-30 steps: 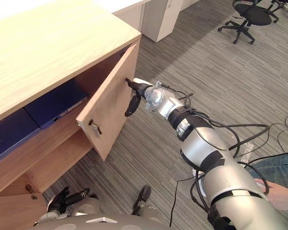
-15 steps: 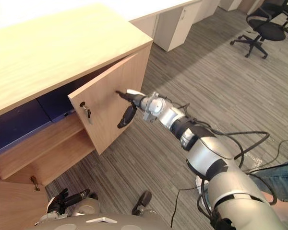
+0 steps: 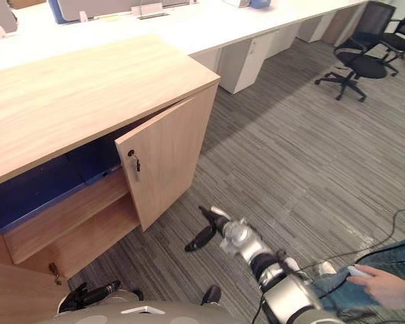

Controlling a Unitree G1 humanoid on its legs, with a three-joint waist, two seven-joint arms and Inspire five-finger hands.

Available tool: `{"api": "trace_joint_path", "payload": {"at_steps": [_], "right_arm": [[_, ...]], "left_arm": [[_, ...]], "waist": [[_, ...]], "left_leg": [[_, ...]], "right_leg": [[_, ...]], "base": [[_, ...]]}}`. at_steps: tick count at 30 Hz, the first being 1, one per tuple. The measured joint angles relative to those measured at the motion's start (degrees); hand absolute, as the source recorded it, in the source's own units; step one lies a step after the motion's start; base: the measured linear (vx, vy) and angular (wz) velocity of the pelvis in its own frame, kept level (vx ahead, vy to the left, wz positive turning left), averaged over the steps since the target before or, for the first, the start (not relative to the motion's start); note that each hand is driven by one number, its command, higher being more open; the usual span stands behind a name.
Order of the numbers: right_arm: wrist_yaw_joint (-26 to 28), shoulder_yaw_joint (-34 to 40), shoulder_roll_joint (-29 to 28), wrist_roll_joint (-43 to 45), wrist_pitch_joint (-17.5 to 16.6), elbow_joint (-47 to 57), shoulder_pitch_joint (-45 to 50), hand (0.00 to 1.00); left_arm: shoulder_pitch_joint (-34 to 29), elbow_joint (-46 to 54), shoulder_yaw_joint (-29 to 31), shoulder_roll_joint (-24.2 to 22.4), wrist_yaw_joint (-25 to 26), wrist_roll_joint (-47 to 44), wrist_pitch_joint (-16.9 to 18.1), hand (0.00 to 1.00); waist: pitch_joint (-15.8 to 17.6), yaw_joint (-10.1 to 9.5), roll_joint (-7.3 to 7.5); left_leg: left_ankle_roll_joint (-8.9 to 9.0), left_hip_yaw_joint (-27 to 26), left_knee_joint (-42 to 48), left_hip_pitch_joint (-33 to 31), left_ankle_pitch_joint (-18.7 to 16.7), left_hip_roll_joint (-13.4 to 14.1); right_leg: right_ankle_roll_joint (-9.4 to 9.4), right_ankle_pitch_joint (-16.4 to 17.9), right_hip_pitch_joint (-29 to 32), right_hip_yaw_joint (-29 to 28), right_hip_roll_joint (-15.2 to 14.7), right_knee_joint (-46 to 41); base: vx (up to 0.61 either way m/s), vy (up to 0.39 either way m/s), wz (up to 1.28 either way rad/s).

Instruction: Walk over to the cabinet, pick up the folder, carry it to the office cabinet, place the folder inside the office cabinet, then close the office cabinet door

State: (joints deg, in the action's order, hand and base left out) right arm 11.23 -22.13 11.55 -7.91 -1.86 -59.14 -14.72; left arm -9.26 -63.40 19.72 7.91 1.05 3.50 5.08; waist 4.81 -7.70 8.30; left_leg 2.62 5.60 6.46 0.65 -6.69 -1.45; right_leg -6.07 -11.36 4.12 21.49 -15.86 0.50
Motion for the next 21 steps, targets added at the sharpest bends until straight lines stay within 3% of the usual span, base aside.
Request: {"api": "trace_joint_path", "payload": {"at_steps": [1,3,4,7,9,13,18,19,21], "right_arm": [[-1.36,4.28,-2.83,-0.74,0.09,-2.69,2.50,1.00],[-2.86,10.92,-5.95,-0.56,0.26,-6.77,5.33,1.00],[-4.83,16.45,-7.59,1.02,0.40,-9.23,8.14,1.00],[-8.46,29.18,-9.32,9.02,1.14,-11.88,12.81,1.00],[-11.56,34.71,-9.56,13.28,1.03,-12.01,14.31,1.00],[-13.03,37.65,-9.75,17.98,1.20,-12.01,17.05,1.00],[-12.95,38.50,-10.37,17.79,1.16,-12.60,19.60,1.00],[-12.95,38.49,-10.38,17.79,1.07,-12.62,19.80,1.00],[-12.96,38.46,-10.16,17.82,1.04,-12.58,20.58,1.00]], "left_arm": [[0.53,-0.71,1.52,0.10,0.17,1.09,-0.36,1.00],[1.04,-1.44,2.85,0.74,0.35,1.65,-0.52,1.00],[1.18,-1.55,3.86,0.99,0.61,1.69,-0.89,1.00],[2.71,-2.57,5.48,0.02,2.00,1.70,-1.97,1.00],[3.93,-2.56,4.65,-0.21,2.71,1.46,-3.28,1.00],[6.10,-2.64,2.94,0.16,3.43,-0.06,-3.84,1.00],[6.85,-3.64,1.82,-0.55,3.41,-3.13,-2.67,1.00],[6.70,-3.23,0.51,-0.46,3.43,-3.45,-2.73,1.00],[2.49,5.78,-8.60,0.10,3.90,-3.59,-2.79,1.00]], "waist": [[-0.02,0.79,0.68],[-0.09,1.93,1.19],[-0.09,2.68,1.27],[-0.05,4.76,0.90],[-0.15,5.96,0.62],[-1.21,6.44,-0.22],[-2.59,6.46,0.56],[-2.58,6.45,0.52],[-2.67,6.43,0.10]], "left_leg": [[0.15,0.70,-0.44,-0.01,0.17,0.01],[0.69,2.64,-0.76,-0.11,0.54,0.06],[0.81,4.93,-0.96,-0.16,0.59,0.39],[2.18,10.42,-3.20,0.03,1.94,1.40],[2.95,13.59,-5.59,0.46,4.18,2.00],[3.03,17.08,-7.52,0.96,5.77,2.16],[3.00,19.72,-8.75,0.83,6.54,1.96],[3.02,20.02,-8.77,0.67,6.65,1.88],[3.08,21.57,-8.50,-0.29,6.93,1.39]], "right_leg": [[-0.90,2.35,0.63,-7.17,0.42,-1.46],[-1.87,5.65,0.93,-14.76,1.97,-3.38],[-2.72,8.86,0.83,-18.87,3.44,-5.02],[-2.05,15.64,0.94,-26.67,7.94,-9.98],[-1.45,17.84,0.46,-26.52,9.03,-11.67],[-1.70,18.11,-2.20,-22.61,8.53,-9.92],[-1.04,18.46,-4.39,-20.32,8.34,-7.76],[-1.03,18.45,-4.47,-20.05,8.30,-7.61],[-0.65,18.74,-4.63,-18.47,7.97,-7.35]], "base": [[0.02,0.029,0.20],[0.03,-0.025,0.49],[0.05,-0.118,0.92],[0.07,-0.185,0.91],[0.06,-0.133,0.80],[0.08,0.000,0.54],[0.11,0.035,0.34],[0.07,0.013,0.27],[0.07,0.003,0.44]]}}
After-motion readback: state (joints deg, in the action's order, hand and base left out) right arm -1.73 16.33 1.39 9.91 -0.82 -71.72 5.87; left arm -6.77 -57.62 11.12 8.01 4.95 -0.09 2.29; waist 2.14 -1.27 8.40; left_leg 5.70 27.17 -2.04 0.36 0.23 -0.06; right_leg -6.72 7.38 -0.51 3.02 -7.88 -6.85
